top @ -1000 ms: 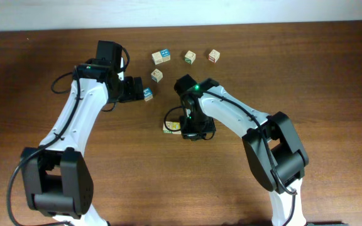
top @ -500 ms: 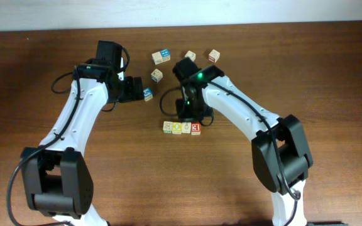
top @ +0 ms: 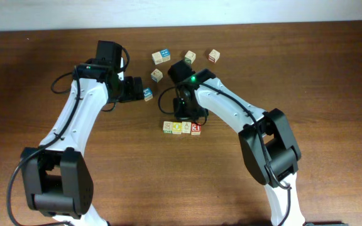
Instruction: Rotate 4 blocks
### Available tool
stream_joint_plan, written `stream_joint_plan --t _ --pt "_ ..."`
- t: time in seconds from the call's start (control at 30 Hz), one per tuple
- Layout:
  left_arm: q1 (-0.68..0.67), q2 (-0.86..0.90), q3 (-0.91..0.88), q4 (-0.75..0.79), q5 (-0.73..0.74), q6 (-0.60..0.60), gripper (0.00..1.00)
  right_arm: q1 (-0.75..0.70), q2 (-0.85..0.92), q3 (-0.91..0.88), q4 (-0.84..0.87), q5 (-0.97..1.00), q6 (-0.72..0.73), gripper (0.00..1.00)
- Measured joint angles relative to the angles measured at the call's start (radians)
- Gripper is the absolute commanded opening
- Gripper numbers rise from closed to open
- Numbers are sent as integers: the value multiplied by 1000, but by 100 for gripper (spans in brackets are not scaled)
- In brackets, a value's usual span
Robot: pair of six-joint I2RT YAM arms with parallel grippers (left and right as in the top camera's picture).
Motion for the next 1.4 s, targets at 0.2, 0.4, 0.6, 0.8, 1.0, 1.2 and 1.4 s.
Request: stream_joint_plan --t 0.2,0.4,0.6,0.8,1.0,1.2,1.4 --pt "0 0 0 0 0 0 99 0 0 0 -11 -4 4 4" --pt "0 0 0 0 0 0 99 10 0 0 -19 -4 3 4" --pt "0 0 0 0 0 0 99 -5 0 0 -18 4 3 5" --pt "0 0 0 0 0 0 99 -157 0 8 -154 14 3 5" --pt "0 0 0 0 0 0 99 -94 0 -39 -166 -23 2 4" --pt "0 0 0 0 0 0 99 -94 0 -39 -166 -71 3 4" --pt "0 0 0 0 0 0 99 -92 0 -40 -153 -87 3 4"
